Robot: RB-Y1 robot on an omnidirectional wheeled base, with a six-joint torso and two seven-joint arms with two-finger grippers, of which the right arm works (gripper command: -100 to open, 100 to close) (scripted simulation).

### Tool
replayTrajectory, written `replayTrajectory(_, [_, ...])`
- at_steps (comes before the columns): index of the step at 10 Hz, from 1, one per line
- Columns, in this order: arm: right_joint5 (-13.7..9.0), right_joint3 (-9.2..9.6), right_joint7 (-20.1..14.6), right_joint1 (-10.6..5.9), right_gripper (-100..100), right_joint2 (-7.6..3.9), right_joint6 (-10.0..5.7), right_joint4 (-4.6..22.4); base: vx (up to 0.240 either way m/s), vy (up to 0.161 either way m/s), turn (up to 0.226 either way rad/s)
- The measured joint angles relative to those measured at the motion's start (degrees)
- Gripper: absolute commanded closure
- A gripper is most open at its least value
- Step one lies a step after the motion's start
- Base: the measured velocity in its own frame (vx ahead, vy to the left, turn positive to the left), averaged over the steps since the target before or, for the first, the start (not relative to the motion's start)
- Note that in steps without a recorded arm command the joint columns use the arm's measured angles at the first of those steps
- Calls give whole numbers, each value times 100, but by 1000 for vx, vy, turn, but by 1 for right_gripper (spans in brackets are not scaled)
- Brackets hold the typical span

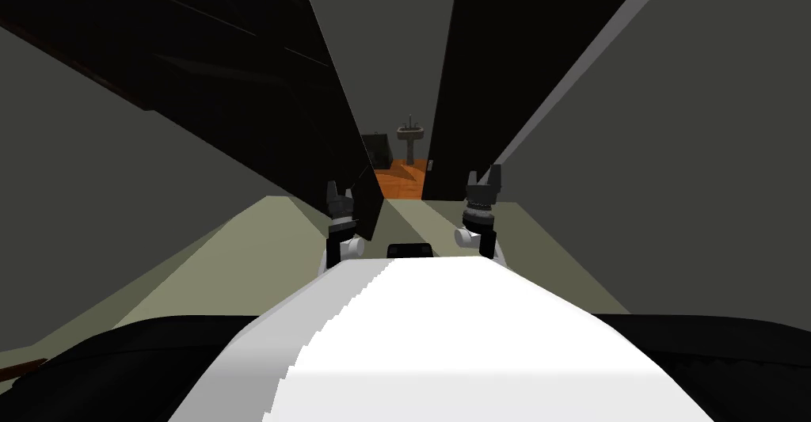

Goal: Pull the door open

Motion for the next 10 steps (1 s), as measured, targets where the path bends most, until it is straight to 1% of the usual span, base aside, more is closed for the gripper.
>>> replayTrajectory(2, [-13,-10,-32,-28,-100,-47,-30,195,110,-10,10])
replayTrajectory(4, [-33,-39,-82,-88,-100,-103,-90,464,94,-2,11])
replayTrajectory(6, [-33,-36,-97,-165,-100,-126,-82,678,90,3,12])
replayTrajectory(7, [-38,-45,-113,-209,-100,-147,-108,835,107,-1,8])
replayTrajectory(9, [-65,-80,-172,-248,-100,-212,-132,1057,103,-18,11])
replayTrajectory(10, [-67,-85,-185,-311,-100,-223,-148,1220,92,-14,15])
